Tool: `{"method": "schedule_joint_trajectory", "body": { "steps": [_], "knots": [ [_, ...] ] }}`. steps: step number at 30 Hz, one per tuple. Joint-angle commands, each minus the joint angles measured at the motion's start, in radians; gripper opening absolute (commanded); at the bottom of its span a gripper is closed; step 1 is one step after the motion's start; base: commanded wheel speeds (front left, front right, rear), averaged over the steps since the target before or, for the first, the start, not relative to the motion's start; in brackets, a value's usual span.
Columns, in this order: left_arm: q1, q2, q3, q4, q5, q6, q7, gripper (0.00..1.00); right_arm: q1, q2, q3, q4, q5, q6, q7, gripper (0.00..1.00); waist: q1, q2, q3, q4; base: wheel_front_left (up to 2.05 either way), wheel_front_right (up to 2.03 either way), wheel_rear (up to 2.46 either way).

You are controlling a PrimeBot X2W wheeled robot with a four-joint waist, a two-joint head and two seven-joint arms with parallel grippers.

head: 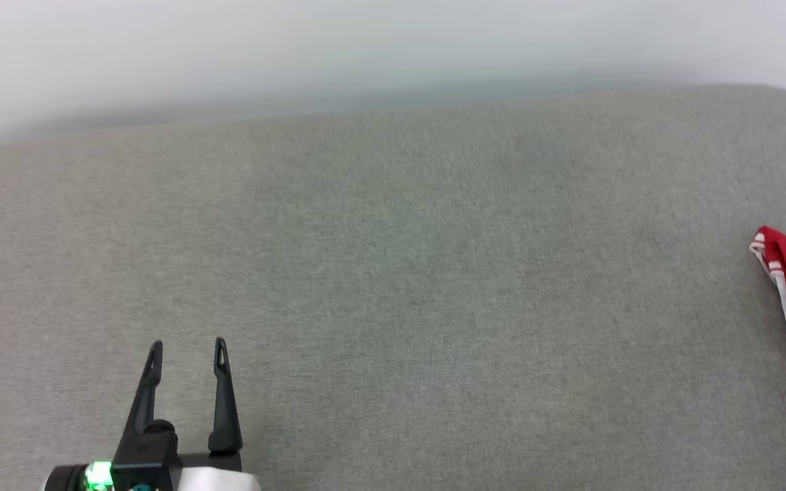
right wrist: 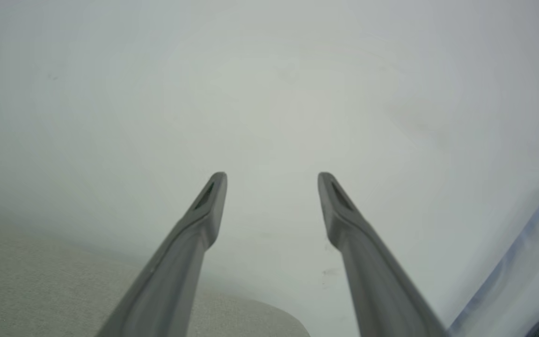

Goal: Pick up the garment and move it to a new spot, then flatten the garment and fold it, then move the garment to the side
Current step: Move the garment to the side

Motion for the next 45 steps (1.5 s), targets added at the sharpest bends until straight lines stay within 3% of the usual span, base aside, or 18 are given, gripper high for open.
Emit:
{"method": "schedule_joint_trajectory", "body": {
  "steps": [1, 8, 21, 31, 45],
  "knots": [
    [0.018, -0.003, 0.002, 0.011, 0.005, -0.002, -0.002, 1.0, 0.049, 0.044, 0.013, -0.031, -0.005, -0.001, -0.01, 1.0, 0.0001, -0.0001, -0.057, 0.034, 0.0, 0.0, 0.0],
    [0.056, -0.009, 0.0, 0.052, 0.008, -0.011, -0.002, 1.0, 0.246, 0.213, 0.025, -0.132, 0.012, -0.001, -0.017, 1.0, 0.0001, -0.0001, -0.127, 0.064, 0.0, 0.0, 0.0],
    [0.076, -0.013, -0.02, 0.097, 0.011, -0.04, -0.002, 1.0, 0.546, 0.391, -0.034, -0.203, 0.063, -0.001, -0.017, 1.0, 0.0001, -0.0001, -0.183, 0.124, 0.0, 0.0, 0.0],
    [0.097, -0.018, -0.053, 0.1, 0.01, -0.063, -0.002, 1.0, 0.724, 0.429, -0.049, -0.301, 0.077, -0.001, -0.017, 1.0, 0.0001, -0.0001, -0.205, 0.139, 0.0, 0.0, 0.0],
    [0.106, -0.023, -0.049, 0.106, 0.001, -0.079, -0.002, 1.0, 0.787, 0.429, -0.044, -0.351, 0.138, -0.001, -0.017, 1.0, 0.0001, -0.0001, -0.216, 0.144, 0.0, 0.0, 0.0]
  ]
}}
